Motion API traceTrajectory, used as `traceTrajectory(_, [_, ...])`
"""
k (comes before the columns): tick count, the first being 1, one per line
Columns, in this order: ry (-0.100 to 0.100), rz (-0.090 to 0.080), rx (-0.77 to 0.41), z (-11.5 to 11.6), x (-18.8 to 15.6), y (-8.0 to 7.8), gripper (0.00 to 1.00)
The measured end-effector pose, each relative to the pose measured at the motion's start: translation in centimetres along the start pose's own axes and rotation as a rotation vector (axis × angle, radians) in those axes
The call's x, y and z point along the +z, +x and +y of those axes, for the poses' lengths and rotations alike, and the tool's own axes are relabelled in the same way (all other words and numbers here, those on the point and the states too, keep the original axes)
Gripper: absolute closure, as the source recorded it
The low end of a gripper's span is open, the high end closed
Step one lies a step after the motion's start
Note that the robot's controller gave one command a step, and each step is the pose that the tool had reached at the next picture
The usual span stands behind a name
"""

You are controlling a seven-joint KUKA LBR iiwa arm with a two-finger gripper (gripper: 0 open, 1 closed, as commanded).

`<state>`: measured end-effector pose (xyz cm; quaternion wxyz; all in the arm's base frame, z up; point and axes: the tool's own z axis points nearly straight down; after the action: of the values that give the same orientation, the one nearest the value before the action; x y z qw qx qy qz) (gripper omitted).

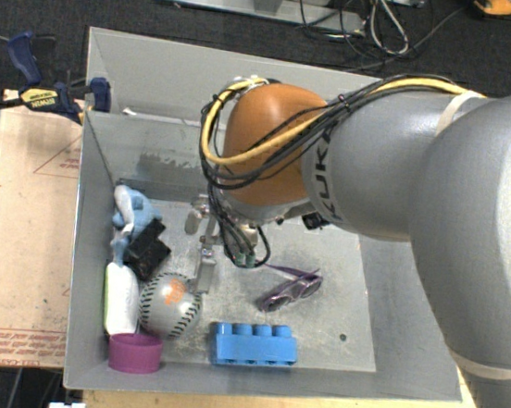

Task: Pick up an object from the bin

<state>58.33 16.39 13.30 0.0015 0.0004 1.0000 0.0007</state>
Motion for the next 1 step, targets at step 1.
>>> traceTrajectory(1, [0.005, -0.015, -0.438, 4.61, 4.86, -2.23, 0.0])
